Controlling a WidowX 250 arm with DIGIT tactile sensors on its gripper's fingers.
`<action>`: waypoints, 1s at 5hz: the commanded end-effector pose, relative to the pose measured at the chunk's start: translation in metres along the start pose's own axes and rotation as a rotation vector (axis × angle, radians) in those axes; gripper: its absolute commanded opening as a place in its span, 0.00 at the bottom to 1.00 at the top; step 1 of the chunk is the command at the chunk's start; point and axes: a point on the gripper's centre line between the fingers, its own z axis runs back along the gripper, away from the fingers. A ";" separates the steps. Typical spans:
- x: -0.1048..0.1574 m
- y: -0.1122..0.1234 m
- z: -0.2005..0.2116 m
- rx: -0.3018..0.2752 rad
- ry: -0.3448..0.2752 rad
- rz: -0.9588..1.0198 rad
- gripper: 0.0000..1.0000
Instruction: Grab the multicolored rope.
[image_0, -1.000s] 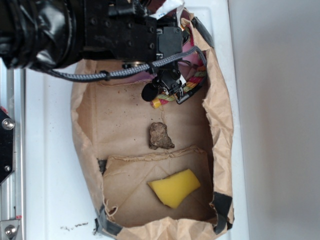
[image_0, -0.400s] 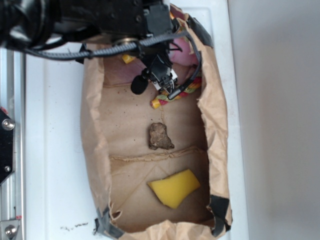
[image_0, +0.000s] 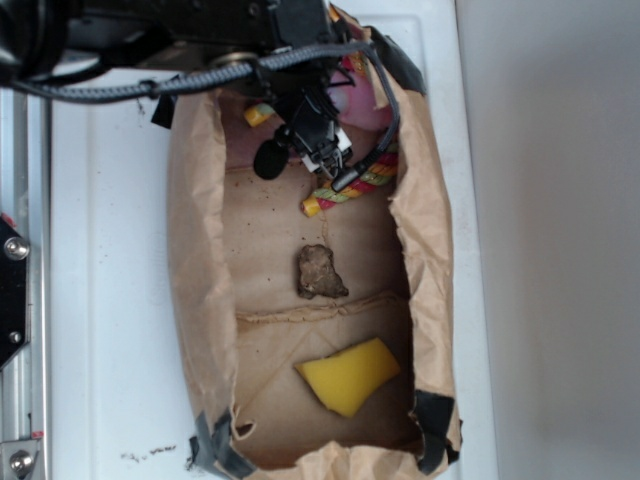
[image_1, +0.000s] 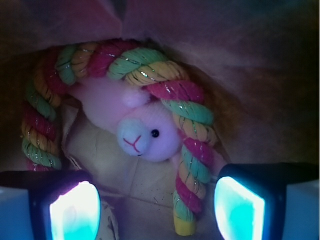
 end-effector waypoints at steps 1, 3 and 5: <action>0.017 0.012 -0.023 0.047 -0.045 0.057 1.00; 0.000 0.004 -0.053 0.145 -0.007 -0.040 1.00; 0.002 0.005 -0.045 0.132 -0.023 -0.016 0.00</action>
